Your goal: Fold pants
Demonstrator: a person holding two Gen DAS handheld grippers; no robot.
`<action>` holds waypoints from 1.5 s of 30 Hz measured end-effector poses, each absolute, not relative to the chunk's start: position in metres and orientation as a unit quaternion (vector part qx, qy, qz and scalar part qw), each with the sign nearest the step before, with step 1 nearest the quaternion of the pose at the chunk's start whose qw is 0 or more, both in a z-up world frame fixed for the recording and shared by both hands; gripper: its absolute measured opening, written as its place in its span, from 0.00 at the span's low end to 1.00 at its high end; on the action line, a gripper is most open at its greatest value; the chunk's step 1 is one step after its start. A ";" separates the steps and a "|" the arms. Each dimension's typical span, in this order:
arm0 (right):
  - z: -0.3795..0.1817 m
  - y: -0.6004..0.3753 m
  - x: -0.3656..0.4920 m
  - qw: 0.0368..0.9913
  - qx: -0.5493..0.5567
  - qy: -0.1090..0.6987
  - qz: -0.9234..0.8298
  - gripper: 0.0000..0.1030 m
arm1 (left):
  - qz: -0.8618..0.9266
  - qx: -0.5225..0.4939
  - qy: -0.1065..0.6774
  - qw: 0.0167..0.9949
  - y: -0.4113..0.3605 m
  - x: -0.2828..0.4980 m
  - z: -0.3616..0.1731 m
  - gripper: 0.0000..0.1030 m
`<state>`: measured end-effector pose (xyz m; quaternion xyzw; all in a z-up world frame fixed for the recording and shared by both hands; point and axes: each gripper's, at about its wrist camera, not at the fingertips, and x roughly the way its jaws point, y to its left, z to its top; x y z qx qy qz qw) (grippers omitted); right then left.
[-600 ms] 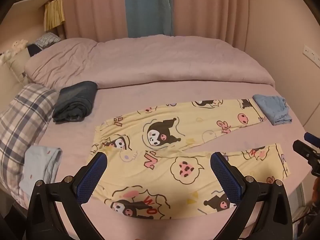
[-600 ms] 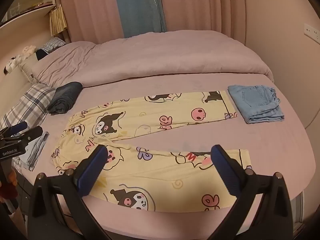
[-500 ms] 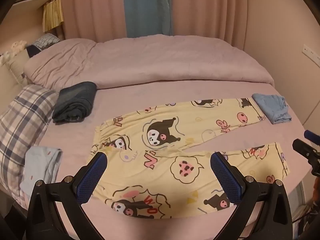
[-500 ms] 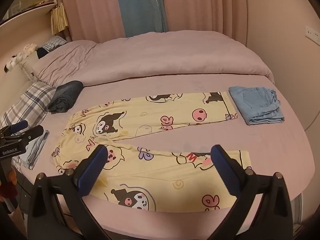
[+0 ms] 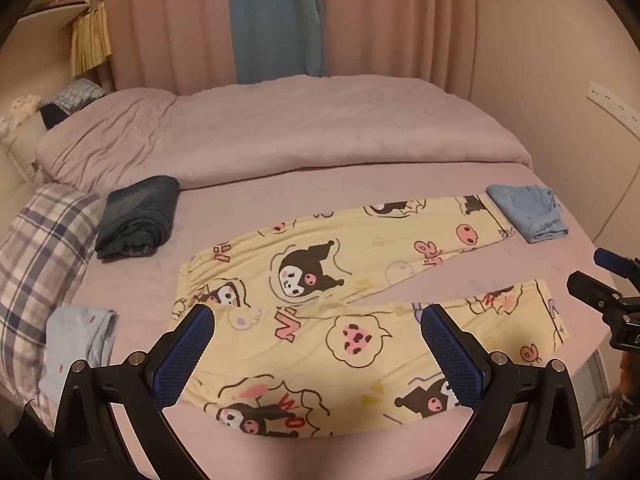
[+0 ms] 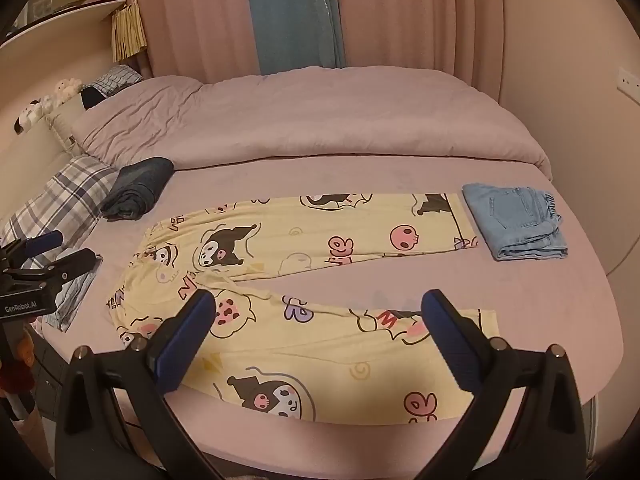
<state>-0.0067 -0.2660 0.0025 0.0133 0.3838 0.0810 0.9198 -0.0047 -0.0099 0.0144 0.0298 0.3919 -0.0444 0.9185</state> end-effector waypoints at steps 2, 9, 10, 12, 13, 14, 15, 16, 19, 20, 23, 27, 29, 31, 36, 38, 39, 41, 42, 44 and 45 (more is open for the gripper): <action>0.005 -0.265 -0.004 0.920 0.012 0.384 0.080 1.00 | -0.048 0.029 0.391 0.919 -0.011 -0.005 0.015 1.00; 0.007 -0.268 -0.006 0.920 0.011 0.385 0.077 1.00 | -0.058 0.031 0.391 0.918 -0.018 -0.006 0.016 1.00; 0.007 -0.269 -0.006 0.920 0.011 0.385 0.076 1.00 | -0.059 0.031 0.392 0.917 -0.018 -0.006 0.016 1.00; 0.007 -0.271 -0.006 0.920 0.012 0.385 0.076 1.00 | -0.060 0.032 0.391 0.918 -0.019 -0.007 0.016 1.00; 0.008 -0.271 -0.007 0.920 0.012 0.385 0.075 1.00 | -0.060 0.034 0.391 0.918 -0.020 -0.008 0.016 1.00; 0.008 -0.271 -0.007 0.920 0.012 0.385 0.075 1.00 | -0.060 0.034 0.391 0.918 -0.020 -0.007 0.016 1.00; 0.008 -0.272 -0.007 0.920 0.012 0.385 0.075 1.00 | -0.061 0.033 0.391 0.918 -0.020 -0.008 0.016 1.00; 0.008 -0.272 -0.007 0.920 0.013 0.385 0.075 1.00 | -0.062 0.033 0.391 0.918 -0.020 -0.007 0.016 1.00; 0.008 -0.273 -0.007 0.920 0.014 0.385 0.076 1.00 | -0.062 0.033 0.391 0.918 -0.021 -0.008 0.015 1.00; 0.008 -0.273 -0.007 0.920 0.014 0.385 0.076 1.00 | -0.062 0.033 0.391 0.918 -0.021 -0.008 0.015 1.00; 0.007 -0.273 -0.007 0.919 0.014 0.387 0.076 1.00 | -0.062 0.032 0.392 0.917 -0.022 -0.008 0.015 1.00; 0.007 -0.274 -0.007 0.919 0.014 0.387 0.076 1.00 | -0.063 0.032 0.392 0.917 -0.023 -0.008 0.014 1.00; 0.007 -0.274 -0.007 0.919 0.014 0.386 0.075 1.00 | -0.062 0.031 0.392 0.917 -0.023 -0.008 0.014 1.00; 0.007 -0.274 -0.007 0.919 0.014 0.386 0.075 1.00 | -0.063 0.031 0.393 0.917 -0.024 -0.009 0.014 1.00; 0.006 -0.274 -0.007 0.919 0.014 0.387 0.075 1.00 | -0.063 0.031 0.394 0.917 -0.025 -0.009 0.013 1.00; 0.005 -0.274 -0.006 0.919 0.014 0.388 0.074 1.00 | -0.063 0.032 0.394 0.916 -0.025 -0.009 0.012 1.00; 0.004 -0.274 -0.006 0.918 0.014 0.388 0.074 1.00 | -0.063 0.031 0.394 0.916 -0.026 -0.009 0.012 1.00; 0.003 -0.274 -0.006 0.918 0.014 0.389 0.075 1.00 | -0.063 0.032 0.394 0.916 -0.026 -0.009 0.012 1.00; 0.002 -0.274 -0.007 0.918 0.014 0.389 0.074 1.00 | -0.063 0.032 0.394 0.916 -0.026 -0.009 0.012 1.00; 0.002 -0.274 -0.006 0.918 0.015 0.390 0.075 1.00 | -0.063 0.031 0.395 0.916 -0.027 -0.010 0.009 1.00; 0.002 -0.273 -0.006 0.918 0.015 0.390 0.075 1.00 | -0.064 0.031 0.395 0.916 -0.028 -0.011 0.009 1.00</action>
